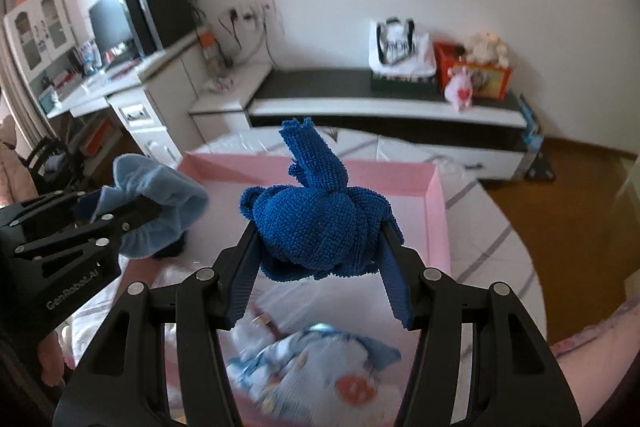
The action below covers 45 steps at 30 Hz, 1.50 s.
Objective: Organize soft objects
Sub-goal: 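Lower the fleece cloth and blue toy into the tray and open both tools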
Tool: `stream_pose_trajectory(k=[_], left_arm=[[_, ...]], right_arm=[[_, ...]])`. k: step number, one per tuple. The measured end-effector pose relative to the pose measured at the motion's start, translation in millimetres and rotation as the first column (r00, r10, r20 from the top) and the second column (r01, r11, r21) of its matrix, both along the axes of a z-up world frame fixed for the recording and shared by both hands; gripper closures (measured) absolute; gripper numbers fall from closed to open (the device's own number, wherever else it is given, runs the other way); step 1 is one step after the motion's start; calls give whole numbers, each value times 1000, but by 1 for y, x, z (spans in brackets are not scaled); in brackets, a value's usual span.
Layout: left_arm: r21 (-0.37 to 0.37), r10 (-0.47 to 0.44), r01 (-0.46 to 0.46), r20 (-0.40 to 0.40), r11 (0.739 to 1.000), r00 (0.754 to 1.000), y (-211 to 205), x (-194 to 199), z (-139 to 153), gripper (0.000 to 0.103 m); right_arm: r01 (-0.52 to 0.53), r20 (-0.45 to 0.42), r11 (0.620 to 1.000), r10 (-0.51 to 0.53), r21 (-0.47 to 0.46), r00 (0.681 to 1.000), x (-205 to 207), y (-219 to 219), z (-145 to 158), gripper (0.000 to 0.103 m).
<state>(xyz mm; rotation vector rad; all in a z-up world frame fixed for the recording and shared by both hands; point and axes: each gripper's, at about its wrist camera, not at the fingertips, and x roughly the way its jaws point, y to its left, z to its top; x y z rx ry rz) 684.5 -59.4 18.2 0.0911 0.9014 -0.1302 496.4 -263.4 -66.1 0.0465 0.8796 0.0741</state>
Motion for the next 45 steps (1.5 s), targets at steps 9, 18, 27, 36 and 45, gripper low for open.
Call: stream_pose_trajectory(k=[9,18,27,36,45], left_arm=[[-44,1,-4,-55,999,999,-2,76,-37,78],[-45,-7,6,-31,999,999,7,38,-56,72],[-16,40,-41,-11,999,999,2,-7,-59,31],[-19,52,-53,-12,998,999,2,-25,-54,29],[-5,80,-80,18,997,997,7,-51,-35,29]], right_arm=[[-1,-84,1000,2,16,996,29,-10,-32,47],[34,-8,999,-33,34,999,14,-11,-14,23],[72,-5,997,-72,32,997,11,-20,-12,17],[63,-6,998,-63,1,998,8,-17,-11,17],[51,17,998,-50,-31,999,-6,-11,0,17]])
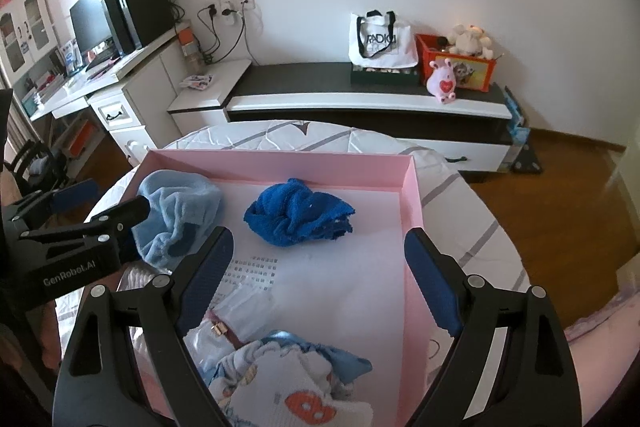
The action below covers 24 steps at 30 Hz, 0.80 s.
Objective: Organize soft objects
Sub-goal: 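Lower the fleece cloth and blue toy into the tray and open both tools, then withdraw both tools up and back from the tray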
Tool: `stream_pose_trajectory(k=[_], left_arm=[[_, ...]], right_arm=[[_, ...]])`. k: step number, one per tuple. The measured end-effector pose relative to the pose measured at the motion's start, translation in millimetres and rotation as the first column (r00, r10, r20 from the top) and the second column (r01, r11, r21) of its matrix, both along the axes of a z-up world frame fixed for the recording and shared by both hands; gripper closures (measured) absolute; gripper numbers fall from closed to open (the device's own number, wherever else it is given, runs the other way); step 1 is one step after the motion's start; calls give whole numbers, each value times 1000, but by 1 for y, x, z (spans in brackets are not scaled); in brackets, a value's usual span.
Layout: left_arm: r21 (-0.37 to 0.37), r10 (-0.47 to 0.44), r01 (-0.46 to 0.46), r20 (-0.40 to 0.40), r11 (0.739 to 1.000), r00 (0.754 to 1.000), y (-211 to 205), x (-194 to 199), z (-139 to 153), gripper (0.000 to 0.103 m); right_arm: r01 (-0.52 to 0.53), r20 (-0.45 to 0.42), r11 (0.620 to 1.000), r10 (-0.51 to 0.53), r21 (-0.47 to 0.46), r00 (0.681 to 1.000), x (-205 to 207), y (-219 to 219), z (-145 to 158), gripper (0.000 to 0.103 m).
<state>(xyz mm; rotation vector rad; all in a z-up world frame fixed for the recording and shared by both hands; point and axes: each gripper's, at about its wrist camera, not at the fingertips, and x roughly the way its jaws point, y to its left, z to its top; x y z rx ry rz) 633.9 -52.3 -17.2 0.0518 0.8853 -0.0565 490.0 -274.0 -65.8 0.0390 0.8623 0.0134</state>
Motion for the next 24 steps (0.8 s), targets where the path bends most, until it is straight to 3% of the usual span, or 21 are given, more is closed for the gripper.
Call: stream_pose_trajectory(k=[12,22,24], left_arm=[[5,21,-21,61,1000,998,4,-75,31,24],[-22,47,-45,130,999,990,11,-176,45,20],[-28,44,-40,139,999,989,10,-198,49,20]], right_arm=[[-4,39,999,5,-33,999,-52,15,28,16],[-10,83,999,13,-40,996,-123,31,45,13],[-10,100,999,14,-41,995,-140,34,49,8]])
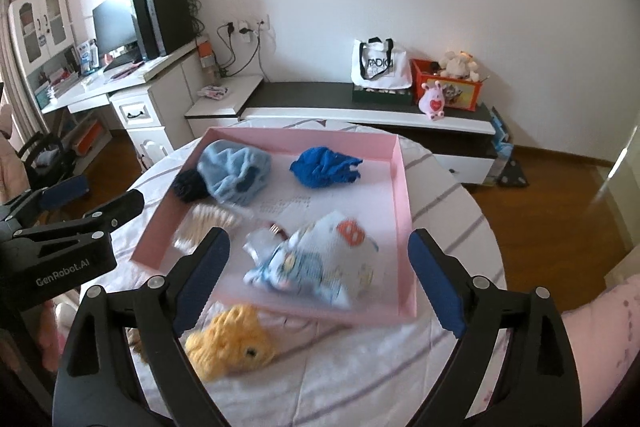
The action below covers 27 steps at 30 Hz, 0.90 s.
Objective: Organize soft objects
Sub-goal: 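Withdraw both tools up and back from the tray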
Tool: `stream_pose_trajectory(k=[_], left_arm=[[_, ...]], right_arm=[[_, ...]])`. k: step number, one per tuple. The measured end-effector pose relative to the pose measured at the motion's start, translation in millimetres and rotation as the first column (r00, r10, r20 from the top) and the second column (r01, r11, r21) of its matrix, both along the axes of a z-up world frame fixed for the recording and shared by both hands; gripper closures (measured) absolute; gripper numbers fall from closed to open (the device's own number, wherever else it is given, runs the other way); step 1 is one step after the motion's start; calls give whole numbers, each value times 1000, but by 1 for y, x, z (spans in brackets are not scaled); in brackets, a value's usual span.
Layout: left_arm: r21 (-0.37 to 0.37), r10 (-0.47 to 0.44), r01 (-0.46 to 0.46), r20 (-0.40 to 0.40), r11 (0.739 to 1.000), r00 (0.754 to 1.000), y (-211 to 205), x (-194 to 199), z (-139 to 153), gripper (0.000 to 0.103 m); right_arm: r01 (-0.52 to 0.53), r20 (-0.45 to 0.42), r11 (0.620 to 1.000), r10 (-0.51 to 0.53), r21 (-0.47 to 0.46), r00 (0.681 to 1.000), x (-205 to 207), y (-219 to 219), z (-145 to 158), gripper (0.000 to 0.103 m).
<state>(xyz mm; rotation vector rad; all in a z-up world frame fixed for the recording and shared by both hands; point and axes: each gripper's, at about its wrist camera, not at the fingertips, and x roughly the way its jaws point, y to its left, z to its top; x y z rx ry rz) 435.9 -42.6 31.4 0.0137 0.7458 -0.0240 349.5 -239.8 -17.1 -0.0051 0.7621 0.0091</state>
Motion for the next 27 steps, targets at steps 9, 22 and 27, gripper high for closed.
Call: stream_pose_trajectory(k=[9,22,27], left_arm=[[26,-2,0,89,1000,996,-8,-109,16,12],[6,6,-8,232,1000,973,-11,-230,48,3],[2,13,-14,278,1000,961,-9,-262,53,1]], right_arm=[[13,78,999,-10,-42,997,-71,20,19,2],[54,245,998,-42,-43,969,-167,27,57,0],[51,305,997,-34,-49,952,-193,33,70,0]])
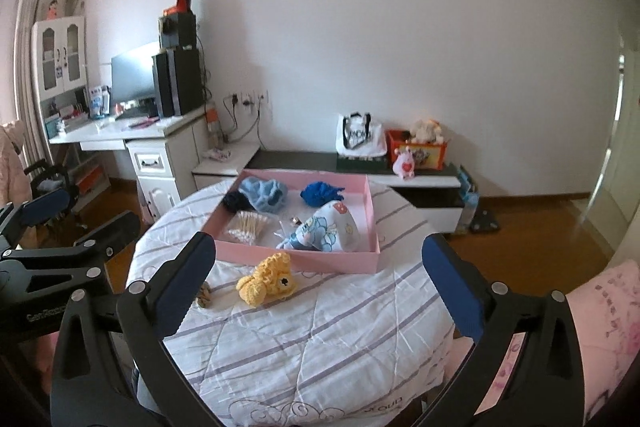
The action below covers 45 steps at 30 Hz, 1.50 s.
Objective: Organize soft objects
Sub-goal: 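Withdraw both tools up and back from the tray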
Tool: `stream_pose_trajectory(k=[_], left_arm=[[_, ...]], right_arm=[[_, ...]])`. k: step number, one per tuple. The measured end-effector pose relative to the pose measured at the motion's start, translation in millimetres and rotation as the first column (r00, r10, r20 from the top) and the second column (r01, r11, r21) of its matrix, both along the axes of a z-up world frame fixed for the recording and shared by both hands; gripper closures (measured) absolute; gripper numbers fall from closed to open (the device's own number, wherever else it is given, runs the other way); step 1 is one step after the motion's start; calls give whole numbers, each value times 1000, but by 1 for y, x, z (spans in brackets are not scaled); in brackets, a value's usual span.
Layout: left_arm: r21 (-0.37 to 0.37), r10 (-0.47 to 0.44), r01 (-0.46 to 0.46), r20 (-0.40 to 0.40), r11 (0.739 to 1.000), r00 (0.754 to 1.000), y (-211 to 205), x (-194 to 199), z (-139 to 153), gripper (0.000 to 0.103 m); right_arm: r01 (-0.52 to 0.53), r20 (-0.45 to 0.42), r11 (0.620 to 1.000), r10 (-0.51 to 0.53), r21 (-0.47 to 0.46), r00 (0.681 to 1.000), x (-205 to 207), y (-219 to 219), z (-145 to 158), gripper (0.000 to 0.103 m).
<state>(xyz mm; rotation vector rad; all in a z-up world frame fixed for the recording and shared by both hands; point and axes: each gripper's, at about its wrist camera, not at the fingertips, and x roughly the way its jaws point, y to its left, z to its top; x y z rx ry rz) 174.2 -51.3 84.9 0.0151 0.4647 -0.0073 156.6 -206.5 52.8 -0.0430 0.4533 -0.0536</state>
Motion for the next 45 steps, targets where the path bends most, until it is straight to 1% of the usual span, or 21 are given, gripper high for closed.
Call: stream_pose_trajectory(k=[2,6,10,16,24,30,35,45], left_arm=[[-4,3,-3,25,1000,1000,1,-12,4,0],[-14,-3,4,51,1000,999,1,-25,7,0],[-33,1,2,76,999,997,4,-40,10,0],[-31,25,-20,142,999,990,7,-60,18,0],[-23,24,-20,189,1000,982,-2,-73,10,0],[-25,25,-21,199,999,980,-5,-73,3,0],[-27,26,-21,177,999,984,-5,-72,2,0],[-25,31,-27,160,999,987,-7,-68,6,0]], right_arm=[[-3,24,1000,3,-3,1000,-8,2,6,0],[-3,64,1000,3,-1,998,-20,4,16,0],[-3,92,1000,2,3,996,-31,4,21,0],[-6,145,1000,4,10,989,-50,4,28,0],[-16,187,1000,16,2,982,-67,7,33,0],[-14,197,1000,12,6,980,-72,6,34,0],[-7,183,1000,5,14,983,-71,4,32,0],[-9,147,999,5,31,989,-64,0,27,0]])
